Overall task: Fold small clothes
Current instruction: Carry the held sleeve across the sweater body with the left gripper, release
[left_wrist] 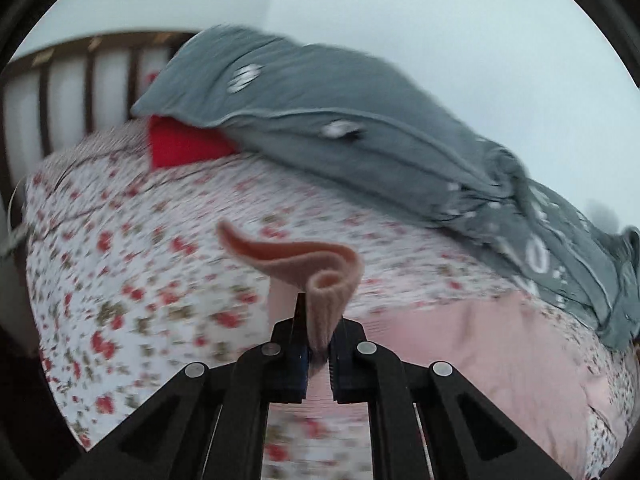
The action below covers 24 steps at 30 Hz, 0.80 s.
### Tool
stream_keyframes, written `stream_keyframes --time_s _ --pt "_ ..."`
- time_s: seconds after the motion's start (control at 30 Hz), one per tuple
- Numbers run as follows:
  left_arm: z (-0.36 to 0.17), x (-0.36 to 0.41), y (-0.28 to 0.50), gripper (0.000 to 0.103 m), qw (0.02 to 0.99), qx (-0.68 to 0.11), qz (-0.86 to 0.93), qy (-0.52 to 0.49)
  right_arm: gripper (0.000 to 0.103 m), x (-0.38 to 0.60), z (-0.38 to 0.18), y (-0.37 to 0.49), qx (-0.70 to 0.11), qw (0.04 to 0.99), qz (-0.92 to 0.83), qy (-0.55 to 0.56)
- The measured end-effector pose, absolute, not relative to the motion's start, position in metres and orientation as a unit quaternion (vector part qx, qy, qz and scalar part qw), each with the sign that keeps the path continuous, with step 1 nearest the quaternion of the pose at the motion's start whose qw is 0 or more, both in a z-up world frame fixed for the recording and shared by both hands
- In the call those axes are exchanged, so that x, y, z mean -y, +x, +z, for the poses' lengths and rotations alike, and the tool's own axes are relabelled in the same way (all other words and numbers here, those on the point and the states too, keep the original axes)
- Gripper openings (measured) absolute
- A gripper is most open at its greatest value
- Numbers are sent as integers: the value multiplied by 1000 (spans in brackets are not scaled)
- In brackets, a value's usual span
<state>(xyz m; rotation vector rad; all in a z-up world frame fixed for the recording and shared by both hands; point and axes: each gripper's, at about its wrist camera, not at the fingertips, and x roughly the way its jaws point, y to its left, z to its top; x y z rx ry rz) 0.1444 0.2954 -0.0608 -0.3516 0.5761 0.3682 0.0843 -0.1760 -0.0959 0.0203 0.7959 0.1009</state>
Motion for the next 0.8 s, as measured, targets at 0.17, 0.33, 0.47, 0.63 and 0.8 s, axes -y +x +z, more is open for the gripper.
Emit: stream_keyframes --time_s 0.17,0.33,0.47,0.63,0.8 --pt "-41 -207 180 8 942 -288 126 -120 80 187 -85 85 -380 923 55 15" --pt "-37 -113 223 8 946 -303 75 -91 80 209 -83 88 -381 923 49 22" --pt "-42 -39 254 8 945 -318 30 -75 80 232 -83 88 -384 922 39 28" --pt "-65 45 288 8 936 -348 -19 -60 80 261 -87 95 -392 919 7 33" --pt "-111 113 307 8 916 -397 -48 -24 80 279 -90 100 -395 917 -4 52"
